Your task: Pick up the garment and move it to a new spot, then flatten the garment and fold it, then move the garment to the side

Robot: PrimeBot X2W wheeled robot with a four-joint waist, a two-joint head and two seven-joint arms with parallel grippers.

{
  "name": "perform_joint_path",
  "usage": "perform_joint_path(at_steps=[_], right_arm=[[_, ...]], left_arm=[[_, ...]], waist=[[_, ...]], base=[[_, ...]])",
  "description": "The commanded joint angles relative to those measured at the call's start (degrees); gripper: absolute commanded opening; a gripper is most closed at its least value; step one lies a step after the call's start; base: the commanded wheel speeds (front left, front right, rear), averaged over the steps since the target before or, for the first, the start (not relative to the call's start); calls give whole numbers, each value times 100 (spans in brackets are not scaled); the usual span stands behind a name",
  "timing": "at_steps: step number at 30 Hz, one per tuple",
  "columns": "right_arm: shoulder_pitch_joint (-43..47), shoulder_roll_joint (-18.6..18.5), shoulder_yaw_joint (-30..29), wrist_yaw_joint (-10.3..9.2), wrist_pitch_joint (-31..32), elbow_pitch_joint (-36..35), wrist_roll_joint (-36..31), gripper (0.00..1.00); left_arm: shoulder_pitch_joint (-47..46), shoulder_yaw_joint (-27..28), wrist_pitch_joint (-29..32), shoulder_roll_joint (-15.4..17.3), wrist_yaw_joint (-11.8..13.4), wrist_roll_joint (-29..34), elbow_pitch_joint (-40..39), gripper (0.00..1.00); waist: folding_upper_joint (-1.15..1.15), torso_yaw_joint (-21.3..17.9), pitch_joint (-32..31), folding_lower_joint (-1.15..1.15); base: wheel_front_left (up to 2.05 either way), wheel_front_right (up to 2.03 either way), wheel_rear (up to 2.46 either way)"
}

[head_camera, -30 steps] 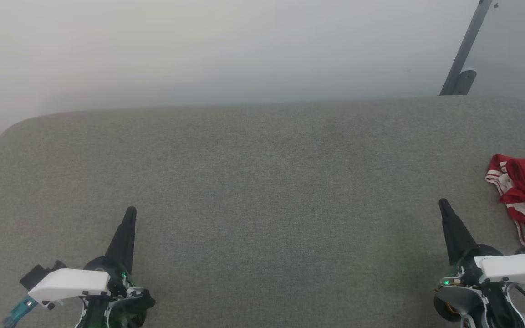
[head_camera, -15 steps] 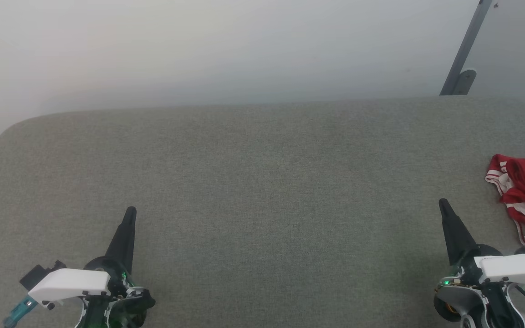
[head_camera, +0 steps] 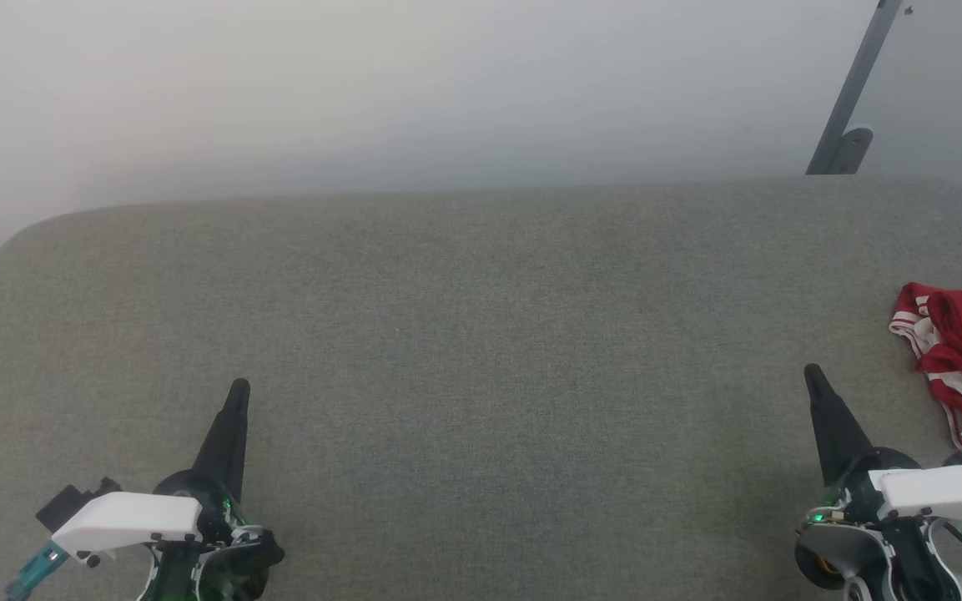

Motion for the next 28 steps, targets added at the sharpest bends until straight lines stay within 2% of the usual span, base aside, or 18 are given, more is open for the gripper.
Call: perform_joint_path(at_steps=[1, 28], right_arm=[[-33, 20, 0, 2, 14, 10, 25, 0], [-33, 20, -1, 2, 13, 10, 26, 0]], left_arm=[[-66, 21, 27, -16, -18, 23, -4, 0], [-67, 23, 25, -18, -19, 21, -5, 0]], waist=[[0, 0, 0, 0], [0, 0, 0, 0]], base=[[0, 0, 0], [0, 0, 0]])
